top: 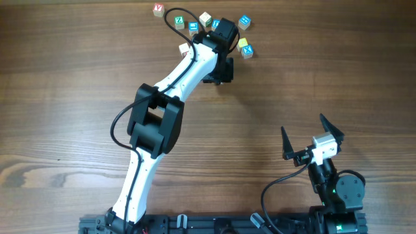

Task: Form a circle
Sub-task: 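Lower and close the left gripper on the '2' block, lift it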

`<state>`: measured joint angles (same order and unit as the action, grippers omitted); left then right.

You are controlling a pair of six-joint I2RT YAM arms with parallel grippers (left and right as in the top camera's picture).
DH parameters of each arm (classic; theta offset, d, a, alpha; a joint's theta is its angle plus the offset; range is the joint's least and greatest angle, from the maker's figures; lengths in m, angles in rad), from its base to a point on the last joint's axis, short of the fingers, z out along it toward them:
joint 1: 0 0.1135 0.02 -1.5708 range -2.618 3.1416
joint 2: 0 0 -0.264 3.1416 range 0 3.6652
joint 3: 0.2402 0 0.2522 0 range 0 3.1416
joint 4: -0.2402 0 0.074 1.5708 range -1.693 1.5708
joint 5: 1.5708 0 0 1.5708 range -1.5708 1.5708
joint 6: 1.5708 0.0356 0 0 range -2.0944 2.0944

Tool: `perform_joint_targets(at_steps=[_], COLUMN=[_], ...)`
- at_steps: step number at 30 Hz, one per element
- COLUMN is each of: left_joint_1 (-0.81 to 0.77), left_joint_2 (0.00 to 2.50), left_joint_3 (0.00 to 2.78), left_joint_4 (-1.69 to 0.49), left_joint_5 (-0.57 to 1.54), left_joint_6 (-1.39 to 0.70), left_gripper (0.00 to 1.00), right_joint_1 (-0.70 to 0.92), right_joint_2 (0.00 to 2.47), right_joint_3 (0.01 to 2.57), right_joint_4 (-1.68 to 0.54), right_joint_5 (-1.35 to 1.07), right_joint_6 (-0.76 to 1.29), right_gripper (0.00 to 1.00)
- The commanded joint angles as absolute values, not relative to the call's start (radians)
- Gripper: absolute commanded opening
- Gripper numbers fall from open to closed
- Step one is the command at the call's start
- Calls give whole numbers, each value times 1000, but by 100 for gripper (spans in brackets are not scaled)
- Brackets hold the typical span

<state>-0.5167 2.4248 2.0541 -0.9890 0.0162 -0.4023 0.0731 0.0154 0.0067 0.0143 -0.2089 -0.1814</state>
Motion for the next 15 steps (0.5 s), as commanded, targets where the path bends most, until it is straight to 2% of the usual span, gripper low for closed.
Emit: perform_joint_targets(at_steps=[1,6,8,11,15], left_joint_1=[-521,-521,-521,-521,-521], left_joint_2=[2437,2437,2437,2437,2426], left_joint_3=[2041,2041,2041,2041,2042], left_joint_4=[-975,-942,-944,-951,-953], left_joint_5=[-58,-58,-57,-53,-54], left_joint_6=[-405,-405,-405,-405,-405], left_gripper=[43,45,35,31,11], right_joint_1=[73,72,73,73,73], right_joint_2=[9,9,9,9,9], right_joint_3=[5,5,5,5,5], right_joint_4=[17,17,17,17,17], right_joint_5=[-210,-210,-210,-210,-210], right_joint_6=[-184,-184,-184,-184,-184], right_gripper=[100,100,100,100,100])
